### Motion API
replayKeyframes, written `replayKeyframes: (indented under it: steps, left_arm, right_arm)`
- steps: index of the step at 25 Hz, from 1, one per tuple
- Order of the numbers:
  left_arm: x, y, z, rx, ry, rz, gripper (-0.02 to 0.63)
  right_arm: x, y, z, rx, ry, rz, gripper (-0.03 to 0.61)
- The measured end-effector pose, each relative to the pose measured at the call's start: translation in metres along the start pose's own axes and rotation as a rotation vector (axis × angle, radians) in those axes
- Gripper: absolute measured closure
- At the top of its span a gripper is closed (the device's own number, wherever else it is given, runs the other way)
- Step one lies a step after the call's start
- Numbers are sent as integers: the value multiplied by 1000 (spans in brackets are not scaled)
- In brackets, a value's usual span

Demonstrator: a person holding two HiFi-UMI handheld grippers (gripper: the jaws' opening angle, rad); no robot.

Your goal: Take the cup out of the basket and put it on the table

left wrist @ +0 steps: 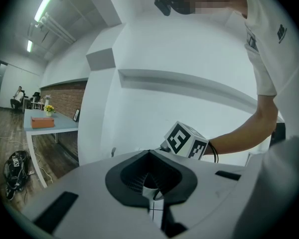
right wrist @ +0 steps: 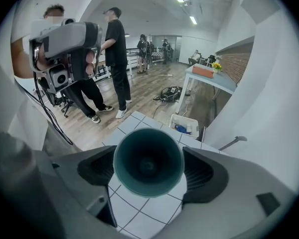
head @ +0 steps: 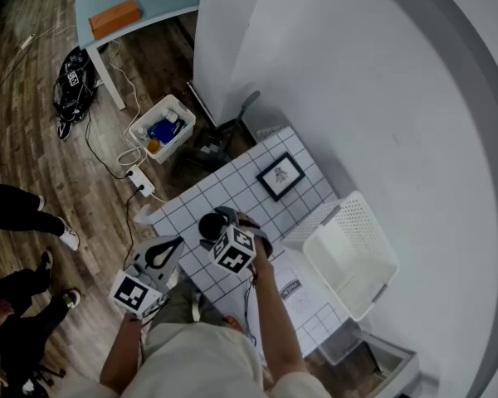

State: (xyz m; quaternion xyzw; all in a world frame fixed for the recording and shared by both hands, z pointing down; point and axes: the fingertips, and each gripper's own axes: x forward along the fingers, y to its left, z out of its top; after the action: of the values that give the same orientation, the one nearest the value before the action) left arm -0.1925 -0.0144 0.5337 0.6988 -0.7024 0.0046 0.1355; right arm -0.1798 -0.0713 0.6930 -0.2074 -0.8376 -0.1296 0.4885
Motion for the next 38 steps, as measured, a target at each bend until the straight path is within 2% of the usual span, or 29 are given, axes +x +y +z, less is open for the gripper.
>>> replayKeyframes:
  steps: [19, 26, 30, 34, 38]
  left_arm:
    - [6, -4, -1, 8, 2, -17, 612]
    - [7, -6, 3, 15, -1, -30, 612]
    - [9, -9, 5, 22, -4, -43, 612]
    - [9, -13, 16, 34, -18, -60, 612]
    - [8, -15, 33, 44, -44, -72, 612]
  right_arm:
    - [-4, 1, -5, -10, 14, -3, 164]
    - [-27, 3, -3, 30, -29, -22, 164]
    - [-58, 7, 7, 79, -115, -72, 164]
    - [-109, 13, 33, 99, -263, -158, 166]
    - [-158, 16, 61, 133, -441, -208, 179]
